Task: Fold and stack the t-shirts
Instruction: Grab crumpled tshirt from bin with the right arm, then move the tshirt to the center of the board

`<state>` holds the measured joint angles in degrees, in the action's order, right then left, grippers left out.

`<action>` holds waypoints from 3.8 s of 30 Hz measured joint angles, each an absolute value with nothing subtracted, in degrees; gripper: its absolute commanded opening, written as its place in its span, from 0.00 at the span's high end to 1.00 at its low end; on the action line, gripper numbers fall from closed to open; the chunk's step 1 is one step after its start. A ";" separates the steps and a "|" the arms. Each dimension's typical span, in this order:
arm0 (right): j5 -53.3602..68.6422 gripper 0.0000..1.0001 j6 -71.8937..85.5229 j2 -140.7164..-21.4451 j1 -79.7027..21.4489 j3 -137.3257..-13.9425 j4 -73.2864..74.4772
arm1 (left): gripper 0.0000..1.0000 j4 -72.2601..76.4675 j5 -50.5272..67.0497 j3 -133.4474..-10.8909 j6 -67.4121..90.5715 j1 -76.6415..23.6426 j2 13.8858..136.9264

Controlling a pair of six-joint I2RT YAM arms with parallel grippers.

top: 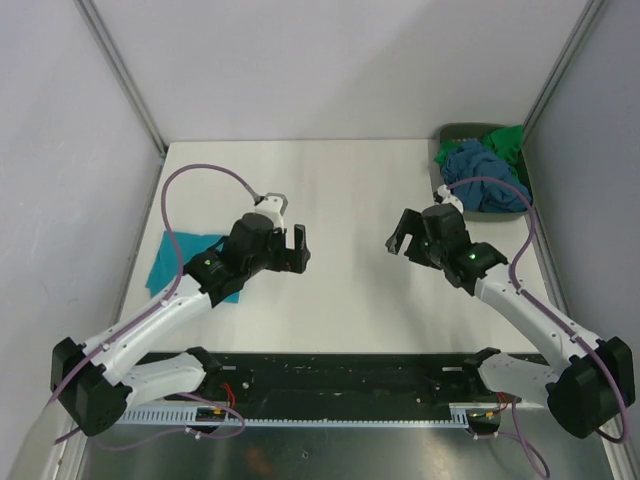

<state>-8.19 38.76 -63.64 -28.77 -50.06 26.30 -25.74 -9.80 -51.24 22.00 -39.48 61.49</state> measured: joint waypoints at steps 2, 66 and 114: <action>-8.19 0.11 38.76 -63.92 -28.77 -50.11 26.30 | 0.01 -24.84 -9.87 -50.30 22.00 -39.44 60.31; -19.20 1.00 29.67 -124.88 7.27 -124.25 44.62 | 0.01 -24.40 -4.32 -49.15 22.00 -36.69 57.95; -14.15 0.14 35.03 -83.31 -23.05 -87.85 23.57 | 0.01 -24.27 -5.80 -48.40 22.00 -36.60 57.32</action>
